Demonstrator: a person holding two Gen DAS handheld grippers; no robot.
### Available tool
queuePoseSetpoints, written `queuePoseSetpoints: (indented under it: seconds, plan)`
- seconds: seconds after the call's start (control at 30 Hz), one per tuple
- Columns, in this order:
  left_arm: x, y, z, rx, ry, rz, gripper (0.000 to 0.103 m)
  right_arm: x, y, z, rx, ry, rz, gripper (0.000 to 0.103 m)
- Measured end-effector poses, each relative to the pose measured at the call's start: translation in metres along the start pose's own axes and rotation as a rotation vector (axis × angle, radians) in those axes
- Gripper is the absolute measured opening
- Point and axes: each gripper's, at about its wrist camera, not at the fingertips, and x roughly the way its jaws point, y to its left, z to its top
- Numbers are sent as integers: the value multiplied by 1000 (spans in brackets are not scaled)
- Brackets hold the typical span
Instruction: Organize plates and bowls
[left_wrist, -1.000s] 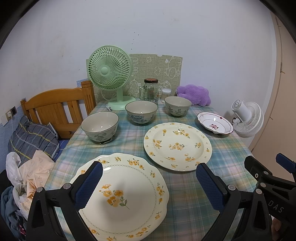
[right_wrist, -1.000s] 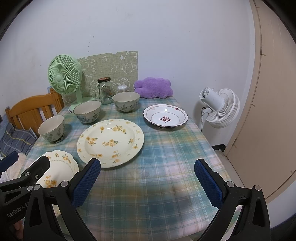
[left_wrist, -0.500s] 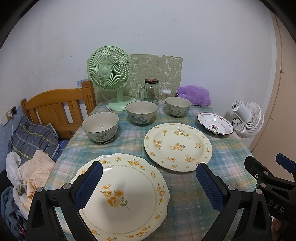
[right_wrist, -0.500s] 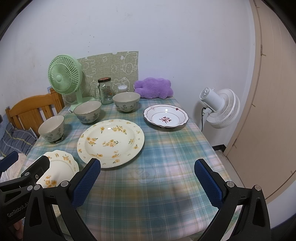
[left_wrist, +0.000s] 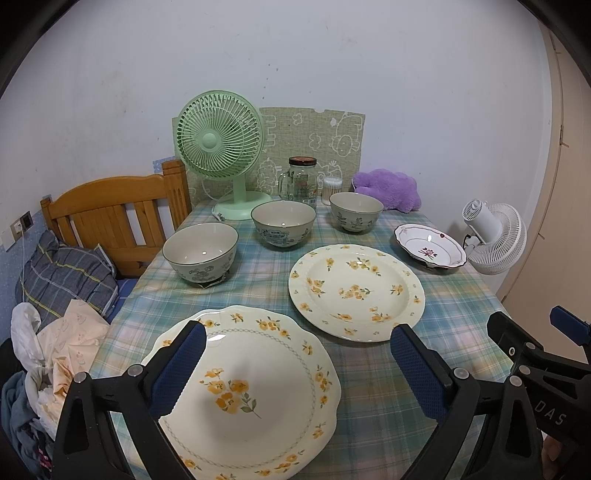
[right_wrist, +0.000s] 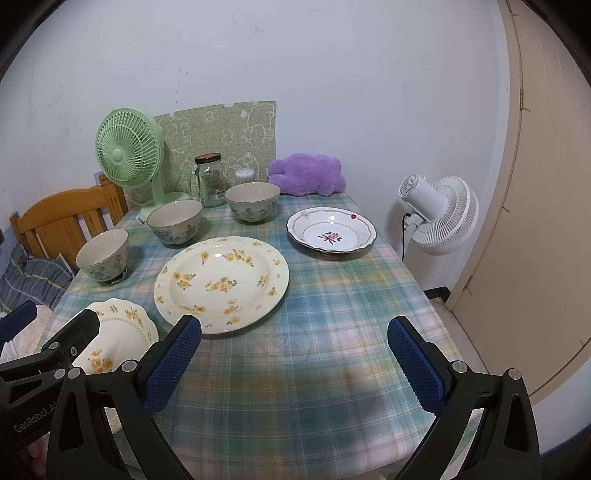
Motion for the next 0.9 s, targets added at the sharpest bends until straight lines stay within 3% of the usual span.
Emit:
queuePoseSetpoints:
  seconds: [0.3,0.9]
  plan:
    - [11,26,5,-7,42,23,95,5,23,2,-13,35,28,98]
    - [65,116,-11,-12,206,47,85,53,128,-8,-36,186,65,92]
